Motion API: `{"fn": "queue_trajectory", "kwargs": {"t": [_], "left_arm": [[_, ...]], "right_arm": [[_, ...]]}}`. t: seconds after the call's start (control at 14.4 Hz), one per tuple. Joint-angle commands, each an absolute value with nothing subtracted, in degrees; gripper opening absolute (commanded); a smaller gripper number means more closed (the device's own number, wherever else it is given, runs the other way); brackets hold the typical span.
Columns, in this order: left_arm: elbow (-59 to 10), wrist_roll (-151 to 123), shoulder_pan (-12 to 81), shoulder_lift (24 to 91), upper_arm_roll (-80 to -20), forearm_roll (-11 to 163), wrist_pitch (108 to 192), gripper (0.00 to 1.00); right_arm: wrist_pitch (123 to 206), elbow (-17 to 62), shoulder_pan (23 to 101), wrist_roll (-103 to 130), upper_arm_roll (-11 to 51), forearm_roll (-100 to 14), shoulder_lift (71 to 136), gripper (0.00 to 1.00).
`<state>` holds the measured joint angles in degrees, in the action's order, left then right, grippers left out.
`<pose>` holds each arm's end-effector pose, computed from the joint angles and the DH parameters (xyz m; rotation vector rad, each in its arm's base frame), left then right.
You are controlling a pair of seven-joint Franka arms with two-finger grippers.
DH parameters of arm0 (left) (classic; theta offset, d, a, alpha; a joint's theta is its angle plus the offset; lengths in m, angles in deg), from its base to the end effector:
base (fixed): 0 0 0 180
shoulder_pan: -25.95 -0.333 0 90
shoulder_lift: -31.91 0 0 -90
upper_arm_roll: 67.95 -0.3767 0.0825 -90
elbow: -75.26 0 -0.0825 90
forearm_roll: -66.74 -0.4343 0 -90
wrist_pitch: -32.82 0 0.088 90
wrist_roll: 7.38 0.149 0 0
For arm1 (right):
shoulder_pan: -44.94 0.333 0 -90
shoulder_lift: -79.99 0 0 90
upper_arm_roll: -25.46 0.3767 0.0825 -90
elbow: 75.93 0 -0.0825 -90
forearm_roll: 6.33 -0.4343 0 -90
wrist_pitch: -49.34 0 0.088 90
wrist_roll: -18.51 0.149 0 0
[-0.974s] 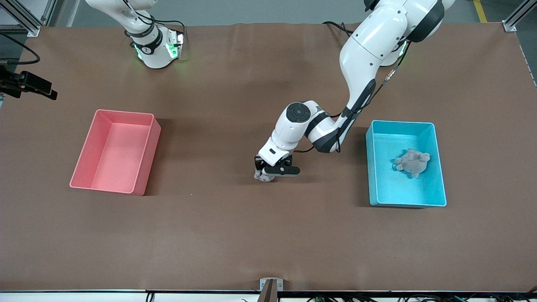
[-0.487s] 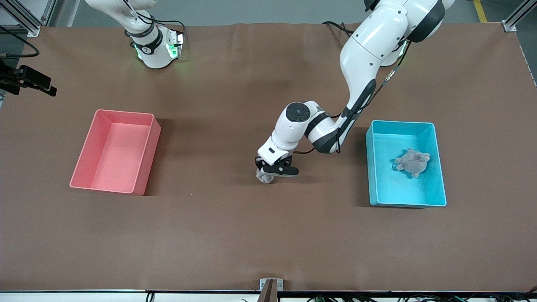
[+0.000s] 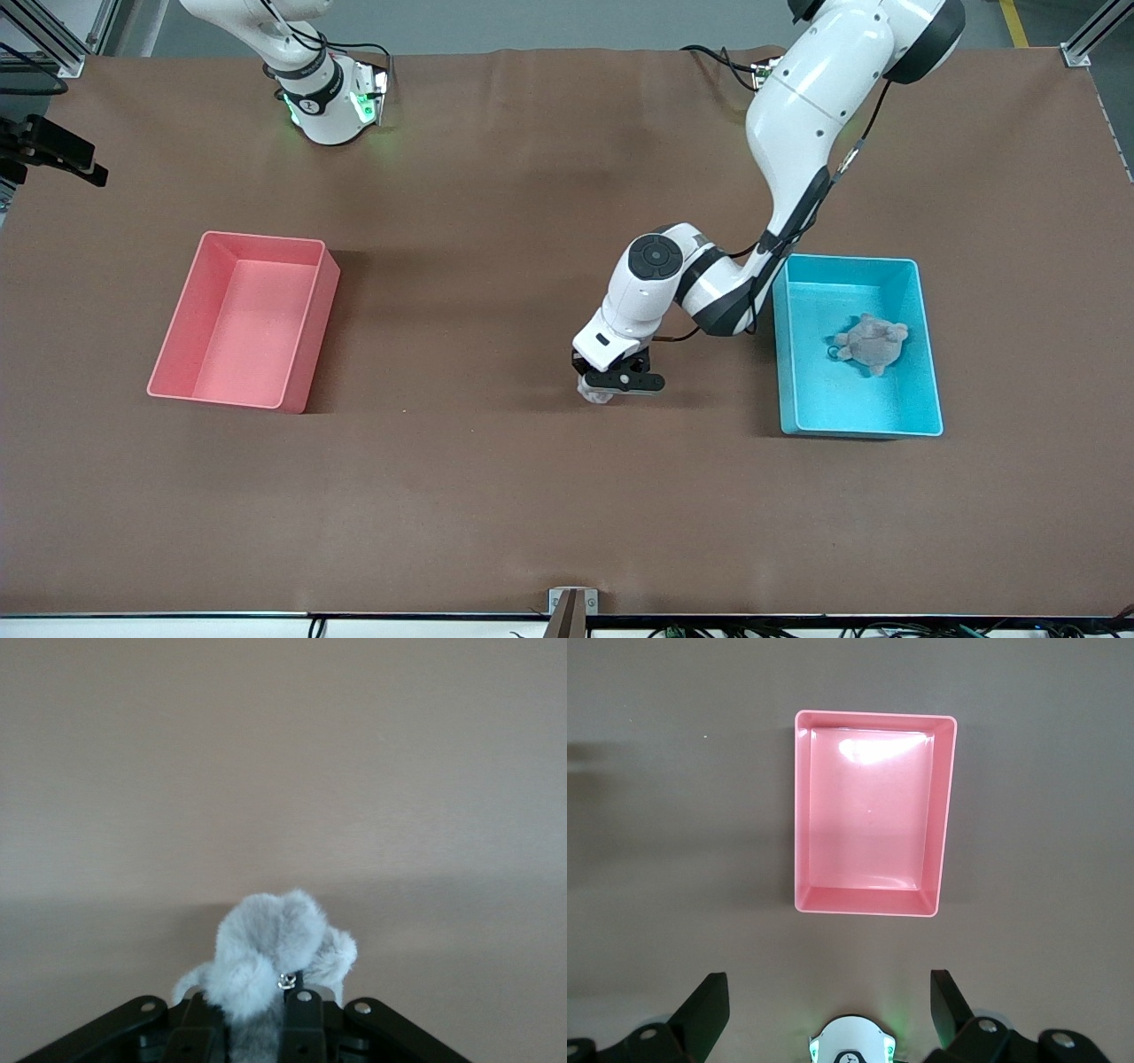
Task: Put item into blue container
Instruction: 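Lift the second toy with the left gripper toward the blue box, then lower the second toy into the blue box and open the left gripper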
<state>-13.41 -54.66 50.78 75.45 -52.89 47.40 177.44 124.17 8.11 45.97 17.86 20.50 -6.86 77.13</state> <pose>0.6518 -0.4933 0.2080 2.9919 -0.0461 0.3324 0.5499 -0.0378 0.7036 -3.1179 0.0857 0.1723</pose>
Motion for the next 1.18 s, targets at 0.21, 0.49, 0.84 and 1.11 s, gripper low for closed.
{"fn": "queue_trajectory", "kwargs": {"t": [0.21,0.49,0.84,1.11], "left_arm": [[-14.83,-41.00,38.03,60.94,-43.90,53.36,155.47,0.09],[-15.79,-30.26,26.33,54.51,-38.34,55.14,142.26,0.09],[-21.76,-19.54,14.89,52.74,-35.43,55.05,141.88,0.08],[-25.89,-8.90,7.68,53.53,-35.43,54.87,146.71,0.08]], "right_arm": [[122.38,8.45,46.52,17.19,20.98,-6.76,75.16,1.00],[122.29,8.80,47.57,17.28,20.98,-6.76,74.46,1.00],[122.29,9.15,47.31,17.19,20.63,-6.77,74.10,1.00],[122.12,9.24,46.87,17.19,20.19,-6.76,74.10,1.00]]}}
